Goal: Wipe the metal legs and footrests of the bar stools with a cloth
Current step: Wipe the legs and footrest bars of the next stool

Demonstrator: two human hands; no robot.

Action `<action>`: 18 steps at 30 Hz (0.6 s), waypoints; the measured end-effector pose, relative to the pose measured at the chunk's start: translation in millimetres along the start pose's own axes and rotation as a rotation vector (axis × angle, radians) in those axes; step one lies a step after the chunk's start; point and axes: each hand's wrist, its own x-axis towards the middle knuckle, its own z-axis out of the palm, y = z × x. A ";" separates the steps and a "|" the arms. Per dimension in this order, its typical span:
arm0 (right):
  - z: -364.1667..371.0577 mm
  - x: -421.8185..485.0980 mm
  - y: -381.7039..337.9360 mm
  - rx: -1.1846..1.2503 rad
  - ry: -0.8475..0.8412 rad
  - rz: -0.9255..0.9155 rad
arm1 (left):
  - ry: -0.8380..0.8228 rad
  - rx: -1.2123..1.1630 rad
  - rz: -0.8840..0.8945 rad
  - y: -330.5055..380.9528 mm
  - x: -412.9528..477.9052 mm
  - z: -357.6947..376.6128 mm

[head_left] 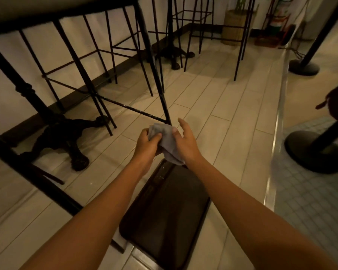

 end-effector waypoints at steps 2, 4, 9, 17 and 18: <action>-10.9 -7.1 -21.7 0.057 0.024 0.179 | -0.023 -0.078 -0.047 19.0 -13.5 5.3; -24.1 -13.7 -42.5 0.101 0.036 0.339 | -0.023 -0.162 -0.101 35.3 -26.9 10.4; -64.2 -27.2 -100.1 0.351 -0.001 0.451 | 0.025 -0.234 -0.178 84.1 -53.2 29.1; -121.5 -12.1 -183.6 0.418 -0.049 0.471 | 0.098 -0.289 -0.233 178.7 -69.6 66.6; -127.2 -8.5 -191.9 0.418 -0.056 0.476 | 0.115 -0.305 -0.232 186.9 -69.6 70.5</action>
